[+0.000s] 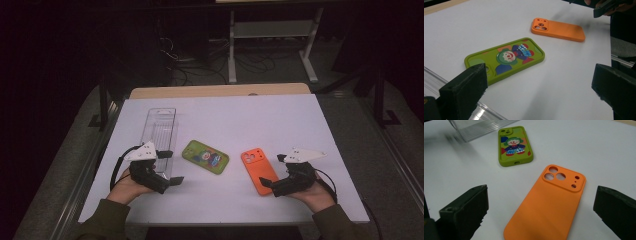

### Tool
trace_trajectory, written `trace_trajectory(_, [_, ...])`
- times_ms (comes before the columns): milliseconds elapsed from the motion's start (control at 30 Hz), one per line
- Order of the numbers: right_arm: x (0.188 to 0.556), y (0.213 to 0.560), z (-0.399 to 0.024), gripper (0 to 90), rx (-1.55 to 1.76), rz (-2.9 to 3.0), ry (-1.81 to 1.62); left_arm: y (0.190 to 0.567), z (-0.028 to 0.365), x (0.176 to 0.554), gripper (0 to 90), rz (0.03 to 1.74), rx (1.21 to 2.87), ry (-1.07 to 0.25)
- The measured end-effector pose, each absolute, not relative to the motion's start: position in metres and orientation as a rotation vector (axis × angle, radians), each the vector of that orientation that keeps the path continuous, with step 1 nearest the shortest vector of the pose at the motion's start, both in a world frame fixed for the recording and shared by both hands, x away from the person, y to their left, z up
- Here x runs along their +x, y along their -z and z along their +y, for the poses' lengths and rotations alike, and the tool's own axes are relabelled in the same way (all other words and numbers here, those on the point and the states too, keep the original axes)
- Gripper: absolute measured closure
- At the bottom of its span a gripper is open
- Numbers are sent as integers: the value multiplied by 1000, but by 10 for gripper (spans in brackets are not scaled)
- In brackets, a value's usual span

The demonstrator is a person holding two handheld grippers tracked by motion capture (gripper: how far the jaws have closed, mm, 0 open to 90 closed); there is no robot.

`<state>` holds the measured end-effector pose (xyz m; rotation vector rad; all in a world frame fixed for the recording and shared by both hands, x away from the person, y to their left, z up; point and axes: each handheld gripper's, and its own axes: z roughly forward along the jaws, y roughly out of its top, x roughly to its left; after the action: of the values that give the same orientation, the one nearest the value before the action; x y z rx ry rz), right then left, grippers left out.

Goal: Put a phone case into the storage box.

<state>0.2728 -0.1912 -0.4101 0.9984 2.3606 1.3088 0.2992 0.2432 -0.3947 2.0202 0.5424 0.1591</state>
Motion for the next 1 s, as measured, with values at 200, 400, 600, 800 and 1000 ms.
trace_trajectory(200, [273, 409, -191, 0, 1005, 2355, -1303, 395, 243, 299, 0, 548, 2021, -157])
trace_trajectory(400, [274, 408, -190, 0, 1016, 2356, -1290, 395, 244, 299, 0, 549, 2017, -157])
trace_trajectory(600, [278, 406, -183, 0, 1026, 2364, -1272, 394, 245, 300, 0, 542, 2036, -161])
trace_trajectory(800, [286, 403, -175, 0, 1021, 2382, -1241, 395, 245, 300, 0, 554, 2022, -152])
trace_trajectory(1000, [294, 403, -168, 0, 1040, 2390, -1225, 395, 245, 300, 0, 561, 2017, -148])
